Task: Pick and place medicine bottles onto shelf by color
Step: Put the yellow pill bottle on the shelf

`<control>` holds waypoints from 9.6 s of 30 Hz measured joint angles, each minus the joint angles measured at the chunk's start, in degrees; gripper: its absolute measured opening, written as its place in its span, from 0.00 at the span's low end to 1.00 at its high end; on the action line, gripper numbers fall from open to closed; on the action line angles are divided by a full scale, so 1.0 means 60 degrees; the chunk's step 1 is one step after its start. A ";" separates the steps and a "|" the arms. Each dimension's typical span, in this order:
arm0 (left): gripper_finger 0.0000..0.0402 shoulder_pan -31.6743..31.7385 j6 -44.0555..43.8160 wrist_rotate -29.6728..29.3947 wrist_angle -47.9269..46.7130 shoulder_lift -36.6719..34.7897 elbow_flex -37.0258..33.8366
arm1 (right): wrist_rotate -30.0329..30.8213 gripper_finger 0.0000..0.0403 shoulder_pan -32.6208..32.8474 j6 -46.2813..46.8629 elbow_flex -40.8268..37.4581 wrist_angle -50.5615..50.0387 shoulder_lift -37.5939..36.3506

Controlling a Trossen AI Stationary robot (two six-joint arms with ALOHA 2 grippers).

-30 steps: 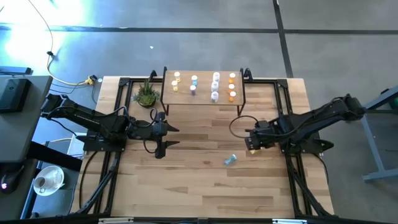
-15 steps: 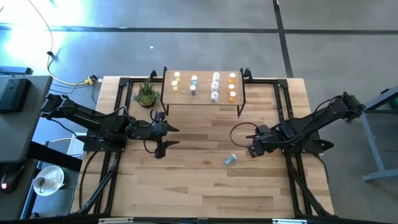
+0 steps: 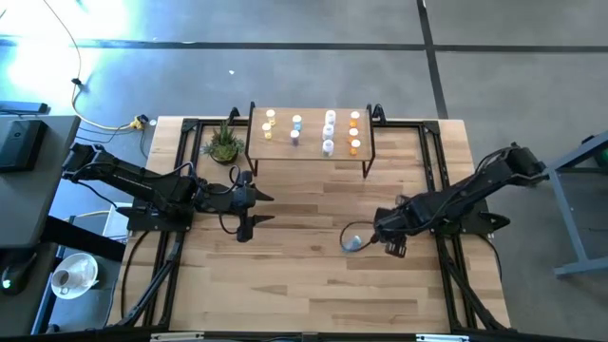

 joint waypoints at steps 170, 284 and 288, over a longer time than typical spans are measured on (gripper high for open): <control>0.58 -0.0022 0.5815 0.0062 0.0601 0.0004 0.0004 | 0.2792 0.20 -0.0508 0.5343 0.0017 0.8790 -0.0206; 0.21 -0.1317 1.0205 -0.3263 0.8200 0.5803 0.0686 | 0.1252 0.40 -0.2305 0.0334 0.0022 1.3782 0.1602; 0.21 -0.1325 0.9202 -0.3615 0.8221 0.5755 0.0534 | 0.1242 0.40 -0.2390 -0.1277 0.0022 1.3972 0.1249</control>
